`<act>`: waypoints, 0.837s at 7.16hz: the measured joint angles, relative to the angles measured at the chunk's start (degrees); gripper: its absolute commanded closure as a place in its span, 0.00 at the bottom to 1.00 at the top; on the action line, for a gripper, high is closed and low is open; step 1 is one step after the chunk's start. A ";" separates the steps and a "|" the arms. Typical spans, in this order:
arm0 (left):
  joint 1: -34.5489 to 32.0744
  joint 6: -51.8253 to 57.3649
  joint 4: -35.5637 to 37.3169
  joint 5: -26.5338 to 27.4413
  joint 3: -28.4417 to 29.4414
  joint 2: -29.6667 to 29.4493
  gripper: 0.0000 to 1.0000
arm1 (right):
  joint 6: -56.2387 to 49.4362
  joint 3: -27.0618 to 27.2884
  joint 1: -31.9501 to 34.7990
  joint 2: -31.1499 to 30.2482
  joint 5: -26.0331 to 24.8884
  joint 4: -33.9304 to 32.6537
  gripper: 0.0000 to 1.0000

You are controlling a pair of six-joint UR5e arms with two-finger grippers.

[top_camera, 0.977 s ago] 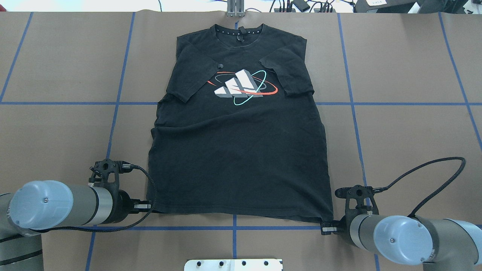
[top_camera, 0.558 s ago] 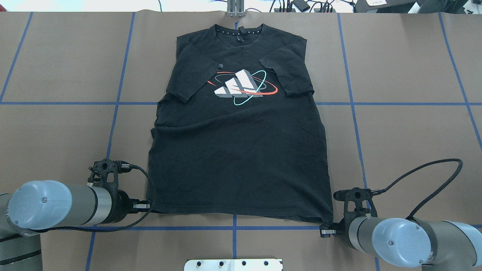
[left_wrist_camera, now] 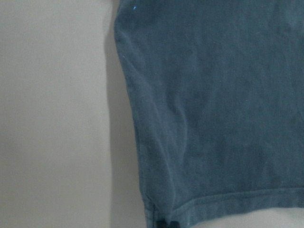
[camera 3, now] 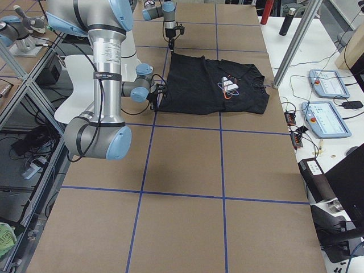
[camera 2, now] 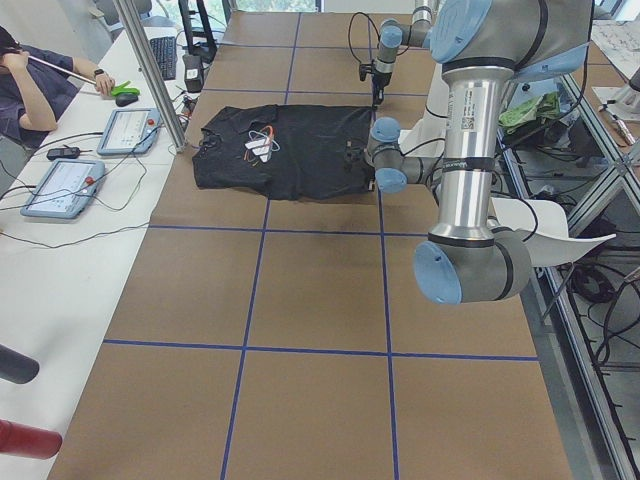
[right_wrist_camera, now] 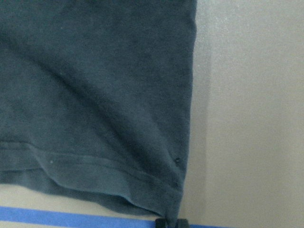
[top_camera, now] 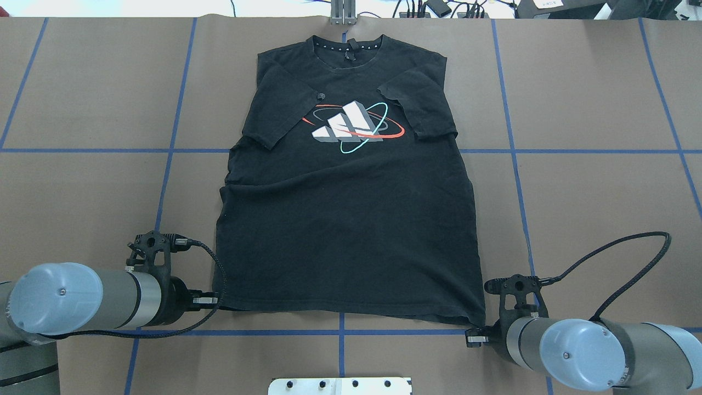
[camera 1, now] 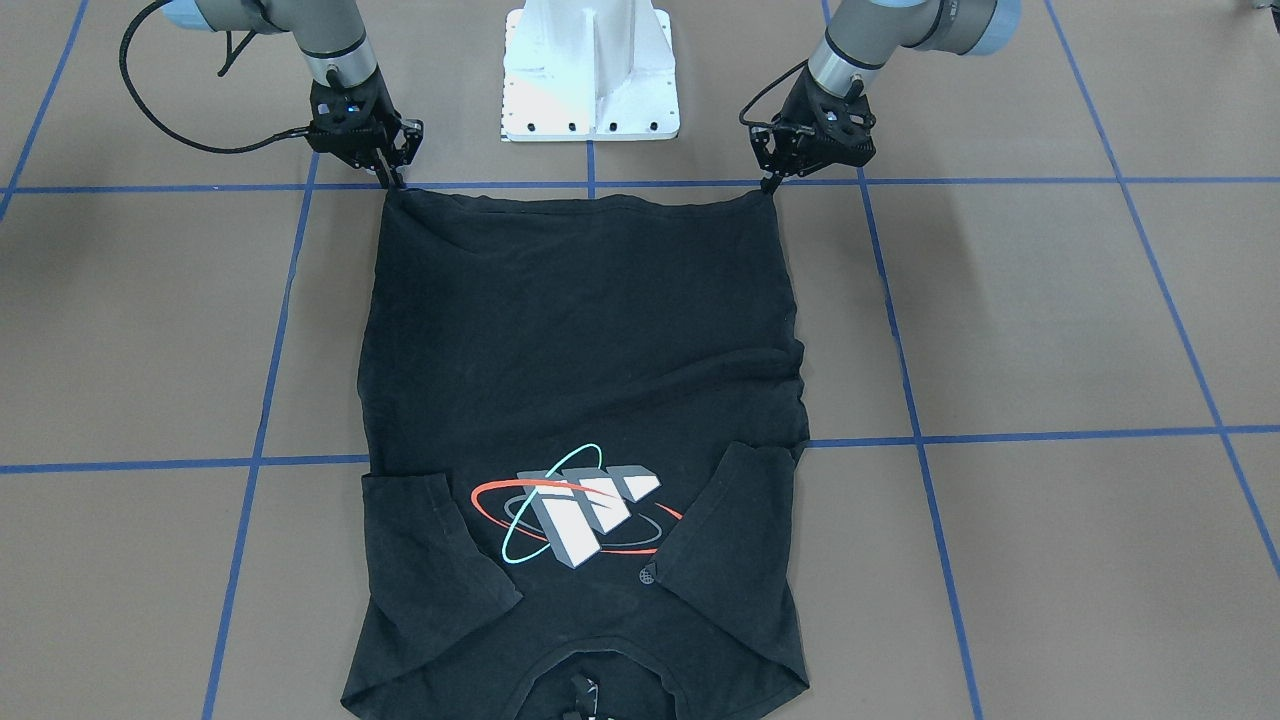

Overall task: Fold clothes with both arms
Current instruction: 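Grasp the hem corners with the left and right grippers, then lift the hem with both grippers and carry it over toward the collar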

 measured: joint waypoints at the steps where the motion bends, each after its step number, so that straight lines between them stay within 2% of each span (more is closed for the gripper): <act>1: 0.00 0.02 0.01 -0.04 -0.03 0.00 1.00 | -0.18 0.03 0.11 -0.10 0.00 -0.12 1.00; 4: 0.00 0.08 0.20 -0.36 -1.13 0.37 1.00 | -0.82 1.71 1.26 -0.51 1.23 -0.54 1.00; 6: 0.00 0.09 0.34 -1.36 -4.82 2.87 1.00 | -2.15 7.40 0.29 -3.83 3.87 -0.61 1.00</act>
